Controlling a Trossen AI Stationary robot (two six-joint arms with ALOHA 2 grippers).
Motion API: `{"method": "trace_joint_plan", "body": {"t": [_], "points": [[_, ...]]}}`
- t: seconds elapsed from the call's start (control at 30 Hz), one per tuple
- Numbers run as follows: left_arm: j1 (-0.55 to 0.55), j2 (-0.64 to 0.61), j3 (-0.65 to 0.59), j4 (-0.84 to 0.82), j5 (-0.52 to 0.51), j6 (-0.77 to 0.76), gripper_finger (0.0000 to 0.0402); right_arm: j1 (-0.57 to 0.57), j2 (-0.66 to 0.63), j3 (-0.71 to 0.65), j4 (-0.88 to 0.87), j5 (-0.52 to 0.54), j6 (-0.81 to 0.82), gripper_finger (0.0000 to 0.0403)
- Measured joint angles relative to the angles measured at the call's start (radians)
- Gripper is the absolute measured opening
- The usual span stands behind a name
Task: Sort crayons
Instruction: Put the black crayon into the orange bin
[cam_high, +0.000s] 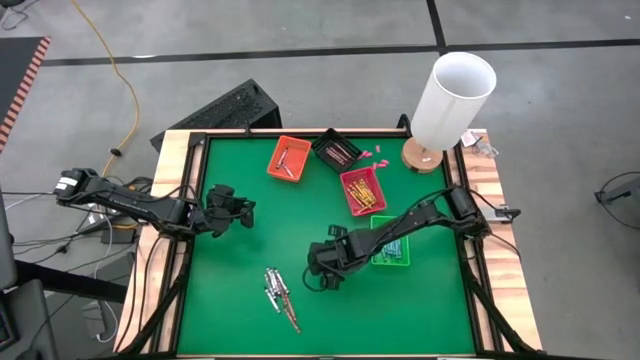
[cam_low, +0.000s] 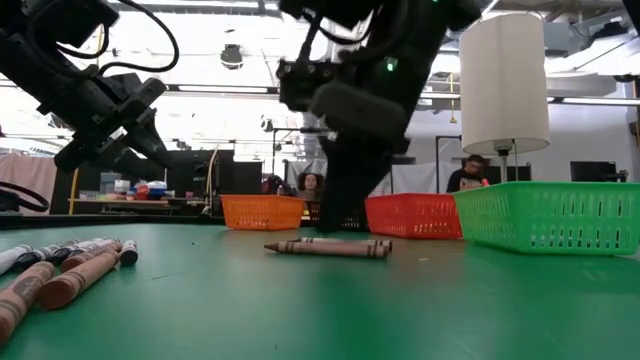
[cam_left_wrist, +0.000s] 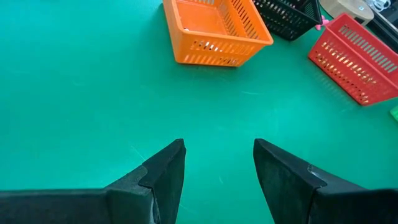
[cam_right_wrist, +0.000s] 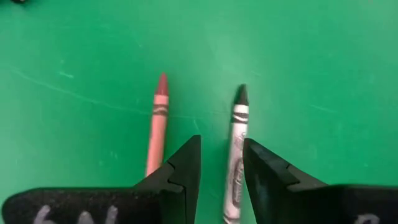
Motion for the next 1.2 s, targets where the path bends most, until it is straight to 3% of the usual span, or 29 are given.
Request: {"method": "trace_joint_plan", "body": {"t": [0.53,1.03,1.2], "points": [[0.000,0.000,0.000,0.000,0.000,-0.001,0.0180,-0.009,0.001,-0.056,0.044,-0.021,0.020,0.0119],[0.000,0.000,0.000,0.000,0.000,-0.002,0.0180,-0.043,-0.002,-0.055,0.034,-0.055,0.019,0.0013],[0.000,0.000,0.000,0.000,0.000,-0.001,0.0180,-0.043,-0.002,-0.055,0.034,-0.055,0.019,0.0005]]}}
